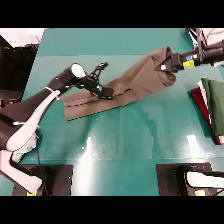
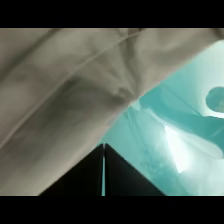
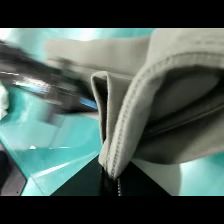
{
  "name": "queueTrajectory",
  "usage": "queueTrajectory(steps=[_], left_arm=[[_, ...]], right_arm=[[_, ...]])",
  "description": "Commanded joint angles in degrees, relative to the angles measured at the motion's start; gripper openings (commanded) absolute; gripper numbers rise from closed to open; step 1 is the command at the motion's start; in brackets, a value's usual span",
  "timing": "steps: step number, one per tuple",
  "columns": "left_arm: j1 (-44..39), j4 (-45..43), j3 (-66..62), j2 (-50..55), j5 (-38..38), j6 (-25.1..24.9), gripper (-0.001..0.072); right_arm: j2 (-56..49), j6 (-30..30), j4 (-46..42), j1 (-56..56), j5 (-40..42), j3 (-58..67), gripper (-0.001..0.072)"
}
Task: Fold the shirts.
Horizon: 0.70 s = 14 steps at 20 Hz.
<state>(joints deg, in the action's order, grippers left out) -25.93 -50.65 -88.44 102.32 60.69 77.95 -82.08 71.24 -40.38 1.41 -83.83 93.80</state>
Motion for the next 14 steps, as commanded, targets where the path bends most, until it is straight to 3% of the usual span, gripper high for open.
queueTrajectory(steps=[1, 7, 14], left_arm=[[-2.4, -0.2, -5.7, 7.0, -2.2, 2.3, 0.0027], [-1.9, -0.1, -6.7, 7.3, -4.5, 3.5, 0.0028], [4.7, -1.0, -15.1, 6.8, 15.4, 1.4, 0.0027]], right_arm=[[-0.5, 4.5, -0.3, -7.1, -0.7, 8.8, 0.0016], [-9.1, 6.4, -0.4, -14.4, -2.4, 20.6, 0.0016], [-12.5, 7.4, -4.9, -15.1, -1.5, 19.8, 0.0016]])
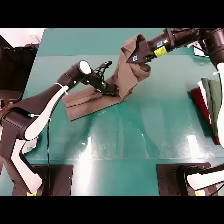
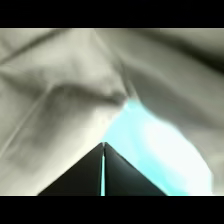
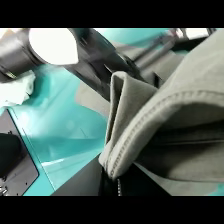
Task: Fold the shirts.
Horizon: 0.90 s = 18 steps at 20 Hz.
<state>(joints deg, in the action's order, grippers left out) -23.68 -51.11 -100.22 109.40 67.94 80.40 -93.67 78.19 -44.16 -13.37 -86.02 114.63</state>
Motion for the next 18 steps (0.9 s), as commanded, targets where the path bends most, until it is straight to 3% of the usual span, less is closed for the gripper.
queueTrajectory(steps=[1, 9, 14, 18], left_arm=[[3.5, -1.6, -3.8, -1.6, 8.4, -1.2, 0.0027], [16.3, -18.1, -4.0, -20.3, 10.8, -1.3, 0.0027], [23.2, -20.9, -4.0, -28.8, 12.2, -1.3, 0.0028], [25.0, -21.7, -4.0, -31.5, 13.4, -1.3, 0.0028]], right_arm=[[-0.9, 0.3, -1.1, -0.3, 1.1, -1.7, 0.0016], [-4.2, -0.3, -5.8, -8.5, 8.2, -2.4, 0.0016], [-11.3, -0.7, -7.1, -17.9, 13.8, 3.5, 0.0016], [-15.4, -2.8, -6.9, -26.3, 27.3, 0.3, 0.0018]])
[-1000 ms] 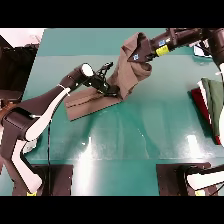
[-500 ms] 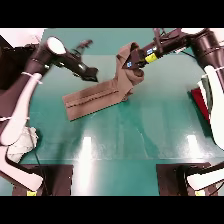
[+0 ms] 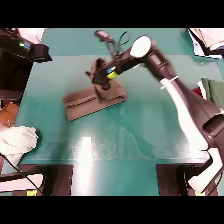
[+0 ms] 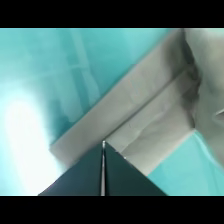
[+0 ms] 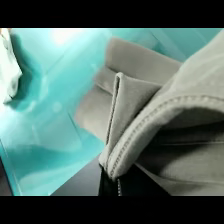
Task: Fold the shirts.
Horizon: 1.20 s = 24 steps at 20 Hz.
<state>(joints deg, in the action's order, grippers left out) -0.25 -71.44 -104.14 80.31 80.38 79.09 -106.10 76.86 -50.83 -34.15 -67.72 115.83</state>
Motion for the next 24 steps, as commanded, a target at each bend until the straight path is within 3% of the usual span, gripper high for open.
queueTrajectory(steps=[1, 2, 3, 5, 6, 10, 15, 18, 24], left_arm=[[1.6, -1.2, -0.1, -2.5, 1.2, 0.0, 0.0028], [1.6, -1.1, 0.0, -2.5, 1.3, 0.0, 0.0028], [1.6, -0.8, 0.0, -2.5, 1.3, 0.0, 0.0028], [1.6, -0.8, 0.0, -2.5, 1.4, 0.0, 0.0028], [1.6, -0.8, 0.0, -2.5, 1.6, 0.0, 0.0028], [1.6, -0.8, 0.0, -2.5, 1.9, 0.0, 0.0028], [1.6, 0.2, 0.5, -2.5, 2.7, 0.0, 0.0029], [1.6, 2.8, 3.7, -2.2, 2.1, 0.0, 0.0028], [-0.6, 5.5, 10.7, -2.1, 1.5, 0.0, 0.0028]], right_arm=[[-4.7, -3.7, -0.2, -7.7, 11.0, -0.4, 0.0018], [-6.7, -5.1, -0.2, -10.1, 13.4, 0.8, 0.0020], [-8.8, -5.6, 0.0, -12.5, 15.1, 2.6, 0.0075], [-11.0, -6.5, 0.2, -16.2, 17.7, 4.0, 0.0584], [-10.8, -6.7, 0.2, -17.3, 18.4, 3.3, 0.0684], [-3.8, -6.9, -1.6, -15.0, 18.4, -3.2, 0.0674], [2.7, -3.7, -3.8, -0.1, 2.2, -7.3, 0.0674], [0.9, -0.3, -2.9, 9.5, -3.3, -7.3, 0.0674], [-8.5, 0.7, 8.0, 18.0, -3.4, -7.3, 0.0675]])
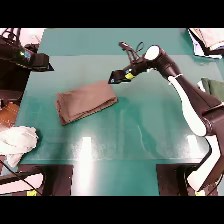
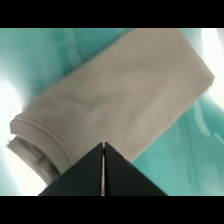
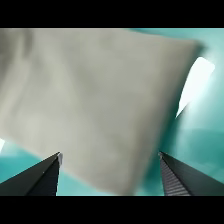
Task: Fold the shirts.
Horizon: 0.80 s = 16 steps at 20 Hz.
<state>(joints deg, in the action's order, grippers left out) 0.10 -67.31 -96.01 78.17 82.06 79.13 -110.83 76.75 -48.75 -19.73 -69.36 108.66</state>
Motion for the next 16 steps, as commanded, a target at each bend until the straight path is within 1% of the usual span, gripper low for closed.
queueTrajectory(steps=[1, 4, 8, 11, 13, 15, 16], left_arm=[[-1.5, 1.4, 2.8, 0.1, -0.2, 0.0, 0.0029], [-3.2, 1.4, 2.9, 0.0, -0.7, 0.0, 0.0029], [-4.4, 2.0, 2.9, 0.0, -0.7, 0.0, 0.0028], [-4.4, 1.8, 2.9, 0.0, -0.7, 0.0, 0.0029], [-4.4, 1.8, 2.9, 0.0, -0.6, 0.0, 0.0029], [-4.4, 1.8, 2.9, 0.0, -0.5, 0.0, 0.0028], [-4.4, 1.8, 2.9, 0.0, -0.4, 0.0, 0.0029]], right_arm=[[-5.6, 0.9, 7.9, 4.0, -1.8, -0.1, 0.0674], [-9.6, 0.9, 12.0, 3.9, -1.4, -0.1, 0.0674], [-11.9, 0.8, 15.2, 2.4, -1.3, 0.2, 0.0674], [-14.2, 0.9, 15.1, 0.6, -2.2, 4.3, 0.0674], [-16.0, 2.2, 14.6, -0.9, -2.4, 7.6, 0.0674], [-16.8, 2.4, 14.6, -2.6, -1.5, 8.2, 0.0672], [-16.8, 2.4, 14.7, -3.3, -1.0, 7.3, 0.0627]])
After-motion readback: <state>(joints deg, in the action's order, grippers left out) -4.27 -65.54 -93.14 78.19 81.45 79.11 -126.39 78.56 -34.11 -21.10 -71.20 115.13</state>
